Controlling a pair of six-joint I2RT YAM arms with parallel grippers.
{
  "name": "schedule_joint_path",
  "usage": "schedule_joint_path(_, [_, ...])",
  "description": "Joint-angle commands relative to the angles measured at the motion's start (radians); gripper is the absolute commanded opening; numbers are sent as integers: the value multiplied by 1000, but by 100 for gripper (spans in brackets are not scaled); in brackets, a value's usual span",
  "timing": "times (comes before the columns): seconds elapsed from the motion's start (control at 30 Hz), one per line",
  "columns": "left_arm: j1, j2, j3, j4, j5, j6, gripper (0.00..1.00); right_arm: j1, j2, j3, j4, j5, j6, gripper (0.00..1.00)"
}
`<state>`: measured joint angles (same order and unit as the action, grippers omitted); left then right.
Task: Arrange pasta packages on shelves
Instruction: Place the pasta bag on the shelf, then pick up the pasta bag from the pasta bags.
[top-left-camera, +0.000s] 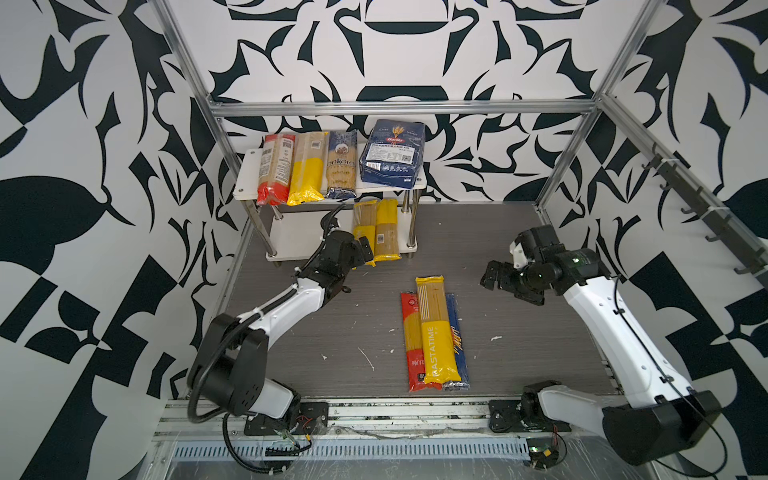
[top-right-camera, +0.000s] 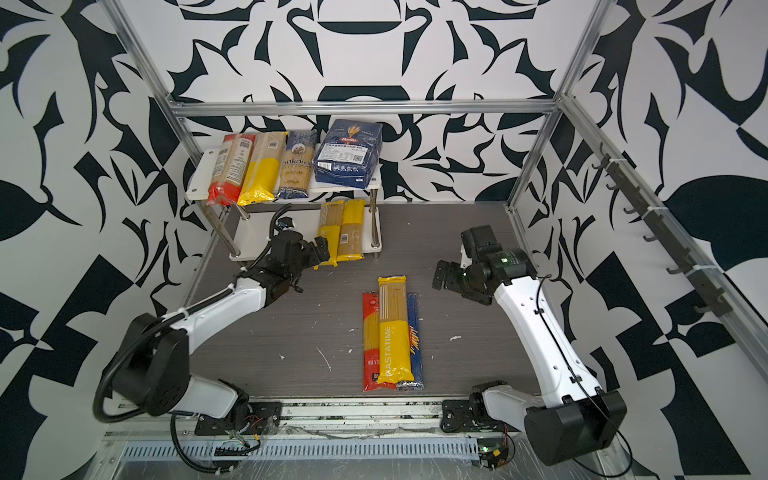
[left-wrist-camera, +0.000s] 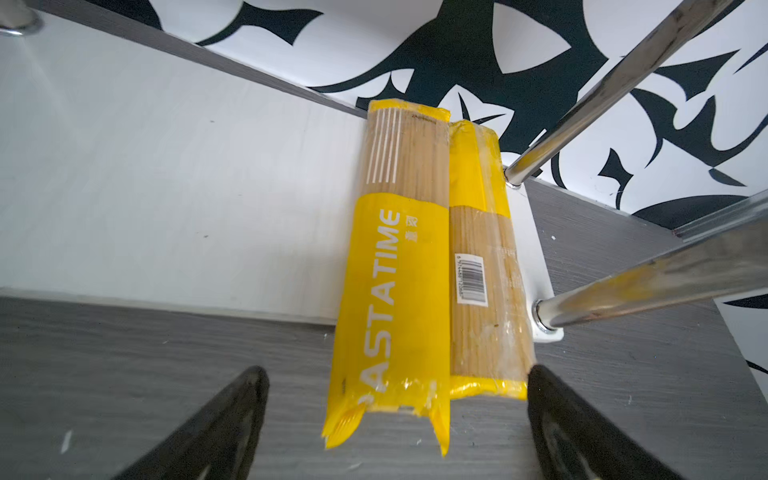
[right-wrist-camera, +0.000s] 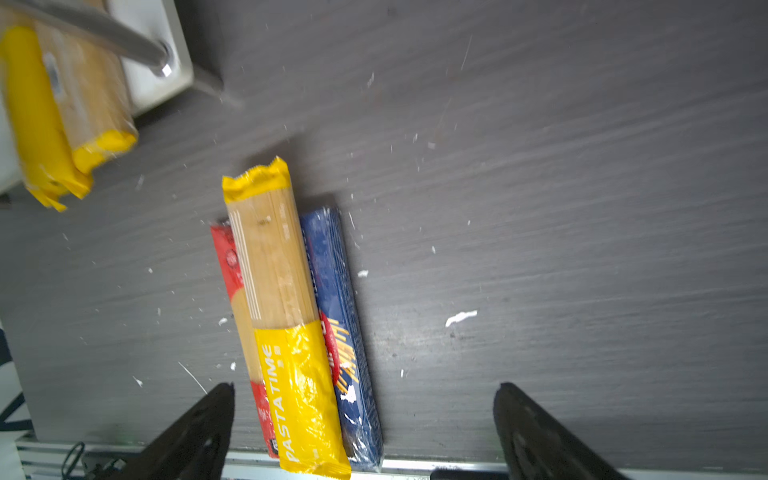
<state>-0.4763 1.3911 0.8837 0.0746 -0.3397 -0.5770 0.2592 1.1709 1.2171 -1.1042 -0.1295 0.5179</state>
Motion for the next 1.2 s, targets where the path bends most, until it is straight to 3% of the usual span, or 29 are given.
schedule_joint_path(0.0, [1, -127, -74, -141, -71, 3, 99, 110, -24, -60, 52, 12, 87, 100])
schedule_joint_path(0.17, [-8, -374, -183, -325, -132, -58, 99, 328, 10, -172, 147, 33, 214, 99])
schedule_joint_path(0.37, [-15, -651, -255, -573, -183, -141, 99, 444, 74, -271, 247, 20, 280, 99])
schedule_joint_path(0.53, [-15, -780, -249, -740, -206, -177, 99, 534, 165, -269, 283, 23, 315, 99])
schedule_joint_path(0.7, [-14, -805, -240, -815, -183, -204, 99, 598, 244, -245, 313, 23, 349, 99])
schedule_joint_path(0.87, [13, -729, -201, -858, -181, -218, 99, 644, 313, -226, 295, 18, 368, 98])
schedule_joint_path(1.17, [209, -624, -102, -788, -35, -125, 99, 713, 358, -271, 286, 52, 450, 92])
